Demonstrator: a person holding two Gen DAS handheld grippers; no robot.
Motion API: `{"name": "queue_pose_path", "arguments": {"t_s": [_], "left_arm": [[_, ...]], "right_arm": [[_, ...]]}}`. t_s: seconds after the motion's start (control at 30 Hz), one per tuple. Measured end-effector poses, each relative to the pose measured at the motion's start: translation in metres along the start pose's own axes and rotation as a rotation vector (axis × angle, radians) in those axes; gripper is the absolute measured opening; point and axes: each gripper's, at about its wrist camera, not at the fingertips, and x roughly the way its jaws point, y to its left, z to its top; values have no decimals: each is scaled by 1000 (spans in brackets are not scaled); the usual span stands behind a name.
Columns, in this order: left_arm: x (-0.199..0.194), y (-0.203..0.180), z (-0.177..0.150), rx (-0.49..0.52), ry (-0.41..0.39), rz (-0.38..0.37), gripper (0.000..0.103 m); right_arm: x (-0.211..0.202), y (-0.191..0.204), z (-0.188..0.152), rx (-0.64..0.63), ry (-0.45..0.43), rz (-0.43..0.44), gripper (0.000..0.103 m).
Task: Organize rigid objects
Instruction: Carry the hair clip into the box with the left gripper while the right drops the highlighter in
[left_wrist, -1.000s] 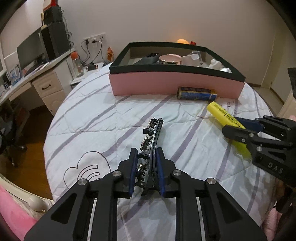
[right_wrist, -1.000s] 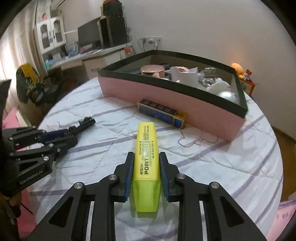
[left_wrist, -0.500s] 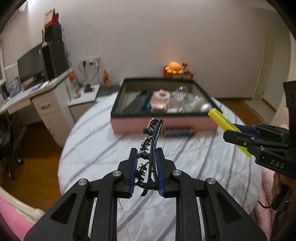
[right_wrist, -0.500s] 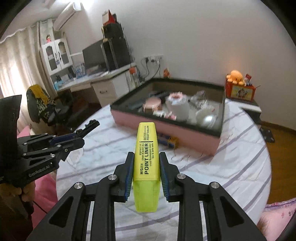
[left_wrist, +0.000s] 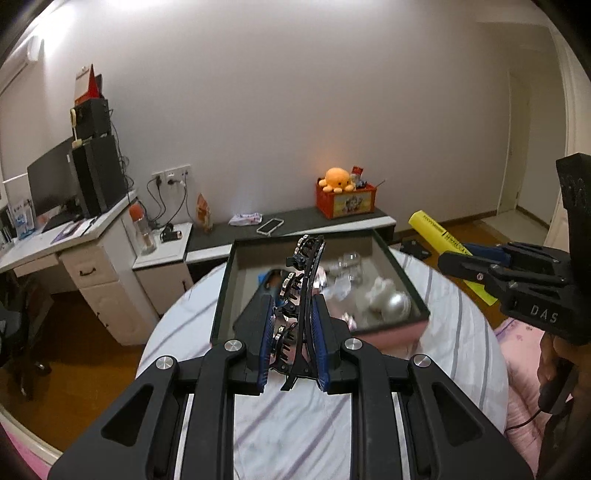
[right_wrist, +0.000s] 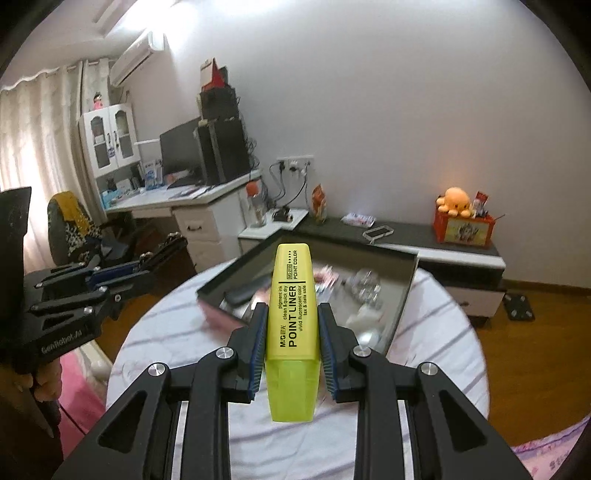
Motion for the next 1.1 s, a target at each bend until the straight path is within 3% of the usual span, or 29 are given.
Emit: {"name": "queue_pose_path", "arguments": {"t_s": [0.23,0.63,0.9,0.93,1.0,1.03,1.07,1.1], "left_arm": [[44,0,24,27,13,-13,20],[148,-7,14,9,174,-104,20],[186,0,-2,-24,242,-24,21],[187,3,-3,-30,240,-8,26],[186,8,-3,-43,235,11,54],[184,10,-3,-46,226,18,74],[178,10,-3,-47,203,29,82],[174,10,-3,-43,192,31,83]], "right_arm": [[28,-18,25,0,-5,-9,27],[124,-66,9,39,155,-19,27],[154,-73,4,35,196,-43,27],[154,-73,3,41,185,-42,28],[154,-74,3,51,181,-30,36],[153,-73,3,54,178,-35,50],[151,-72,3,56,173,-39,61],[148,-72,3,59,168,-34,62]]}}
